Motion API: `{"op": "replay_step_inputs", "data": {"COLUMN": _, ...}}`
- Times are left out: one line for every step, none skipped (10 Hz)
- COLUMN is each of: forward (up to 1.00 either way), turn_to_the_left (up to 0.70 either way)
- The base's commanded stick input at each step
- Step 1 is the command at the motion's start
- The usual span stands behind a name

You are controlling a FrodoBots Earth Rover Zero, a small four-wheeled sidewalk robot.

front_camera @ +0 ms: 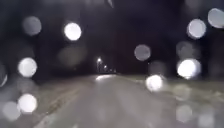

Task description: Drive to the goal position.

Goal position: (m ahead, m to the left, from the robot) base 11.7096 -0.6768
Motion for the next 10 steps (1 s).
{"op": "replay_step_inputs", "data": {"forward": 1.00, "turn_to_the_left": -0.04}}
{"op": "replay_step_inputs", "data": {"forward": 1.00, "turn_to_the_left": -0.04}}
{"op": "replay_step_inputs", "data": {"forward": 1.00, "turn_to_the_left": -0.05}}
{"op": "replay_step_inputs", "data": {"forward": 1.00, "turn_to_the_left": -0.07}}
{"op": "replay_step_inputs", "data": {"forward": 1.00, "turn_to_the_left": -0.09}}
{"op": "replay_step_inputs", "data": {"forward": 1.00, "turn_to_the_left": -0.04}}
{"op": "replay_step_inputs", "data": {"forward": 1.00, "turn_to_the_left": -0.02}}
{"op": "replay_step_inputs", "data": {"forward": 1.00, "turn_to_the_left": 0.00}}
{"op": "replay_step_inputs", "data": {"forward": 1.00, "turn_to_the_left": -0.08}}
{"op": "replay_step_inputs", "data": {"forward": 1.00, "turn_to_the_left": -0.09}}
